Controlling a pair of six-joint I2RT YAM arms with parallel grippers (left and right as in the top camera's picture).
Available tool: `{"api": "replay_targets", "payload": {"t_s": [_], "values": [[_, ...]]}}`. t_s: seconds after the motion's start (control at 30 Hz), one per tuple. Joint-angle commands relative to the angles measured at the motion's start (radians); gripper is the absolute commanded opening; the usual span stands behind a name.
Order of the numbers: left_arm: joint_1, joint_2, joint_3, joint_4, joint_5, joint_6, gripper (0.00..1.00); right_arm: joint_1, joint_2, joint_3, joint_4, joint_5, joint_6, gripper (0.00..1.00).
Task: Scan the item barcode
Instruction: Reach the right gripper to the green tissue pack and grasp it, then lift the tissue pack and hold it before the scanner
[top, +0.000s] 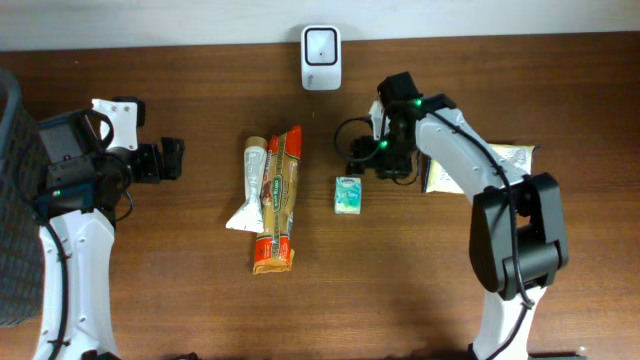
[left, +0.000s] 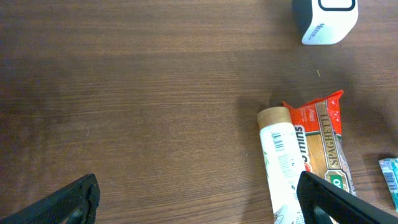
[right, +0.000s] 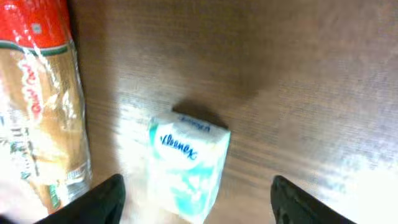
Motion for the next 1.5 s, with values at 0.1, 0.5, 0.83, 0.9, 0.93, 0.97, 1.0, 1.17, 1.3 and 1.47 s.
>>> {"api": "replay_targets", "payload": {"t_s": [0.1,0.5,0.83,0.9,0.93,0.97,1.0,1.17,1.3,1.47], "values": [[0.001,-0.002,0.005,0.0,0.013,0.016,0.99,0.088,0.006,-0.146,0.117,-0.034,0.111,0.65],[0.001,-0.002,0.005,0.0,0.013,0.016,0.99,0.099,0.008,-0.216,0.234,0.003,0.18,0.04],[0.001,-0.002,0.005,0.0,0.013,0.016,0.99,-0.074,-0.166,-0.078,0.153,-0.619,-0.222,0.04],[0.001,-0.002,0.005,0.0,0.013,0.016,0.99,-0.12,-0.226,-0.048,0.153,-0.693,-0.222,0.04],[0.001,-0.002,0.005,0.0,0.013,0.016,0.99,-0.136,-0.249,-0.043,0.154,-0.719,-0.222,0.04],[0.001,-0.002,0.005,0.0,0.013,0.016,0.99,-0.158,-0.283,-0.04,0.154,-0.766,-0.222,0.04],[0.001,-0.002,0.005,0.0,0.013,0.016,0.99,-0.171,-0.304,-0.04,0.154,-0.806,-0.222,0.04],[0.001,-0.002,0.005,0.0,0.013,0.016,0.99,-0.196,-0.343,-0.04,0.174,-0.977,-0.222,0.04],[0.001,-0.002,0.005,0.0,0.013,0.016,0.99,-0.196,-0.343,-0.04,0.211,-1.063,-0.221,0.04],[0.001,-0.002,0.005,0.0,0.013,0.016,0.99,-0.199,-0.343,-0.04,0.211,-1.063,-0.221,0.04]]}}
